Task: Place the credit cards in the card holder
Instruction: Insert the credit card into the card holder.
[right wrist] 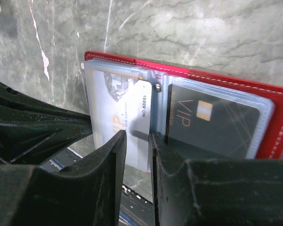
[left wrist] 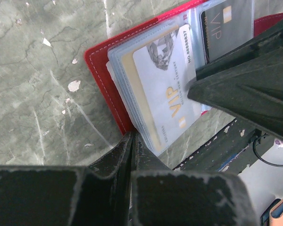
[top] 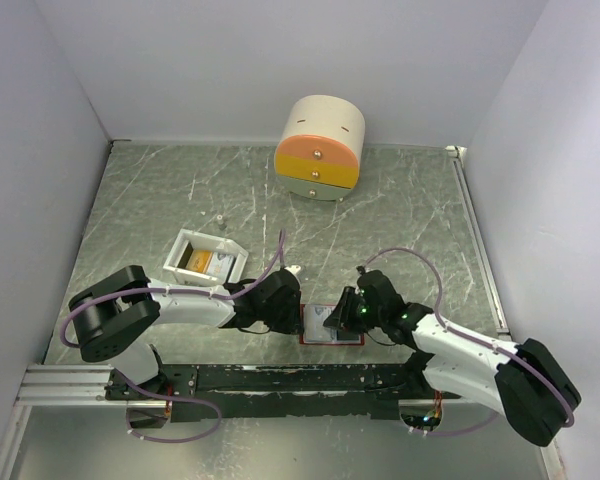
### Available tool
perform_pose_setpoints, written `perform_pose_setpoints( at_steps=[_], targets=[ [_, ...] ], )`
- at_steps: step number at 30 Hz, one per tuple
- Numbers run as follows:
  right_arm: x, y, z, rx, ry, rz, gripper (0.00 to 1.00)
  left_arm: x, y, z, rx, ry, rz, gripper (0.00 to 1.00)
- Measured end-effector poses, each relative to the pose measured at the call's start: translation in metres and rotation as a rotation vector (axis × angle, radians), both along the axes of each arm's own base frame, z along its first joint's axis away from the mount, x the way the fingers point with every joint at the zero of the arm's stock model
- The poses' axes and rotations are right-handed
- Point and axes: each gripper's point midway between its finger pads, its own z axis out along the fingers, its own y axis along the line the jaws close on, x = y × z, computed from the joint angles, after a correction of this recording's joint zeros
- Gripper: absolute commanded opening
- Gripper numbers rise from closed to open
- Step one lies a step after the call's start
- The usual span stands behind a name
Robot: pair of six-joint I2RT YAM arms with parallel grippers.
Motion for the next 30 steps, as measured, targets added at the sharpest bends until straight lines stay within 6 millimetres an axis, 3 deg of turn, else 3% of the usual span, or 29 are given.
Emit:
perform_pose_setpoints(
  at_steps=[15, 20, 24, 30],
  targets=[
    [-0.003, 0.011, -0.001, -0.004, -0.023, 0.032, 0.23, 0.0, 0.0, 0.0, 0.001, 0.0, 0.0, 0.11],
    [-0.002, 0.014, 0.0, -0.016, -0.018, 0.054, 0.33, 0.0, 0.001, 0.0, 0.004, 0.0, 0.002, 0.12],
    [-0.001, 0.014, 0.008, -0.035, -0.014, 0.051, 0.38, 0.001, 0.002, 0.001, 0.009, -0.009, 0.009, 0.19],
    [0.014, 0.003, 0.039, -0.112, -0.036, -0.037, 0.47, 0.01, 0.008, 0.014, 0.008, -0.057, 0.045, 0.32]
  ],
)
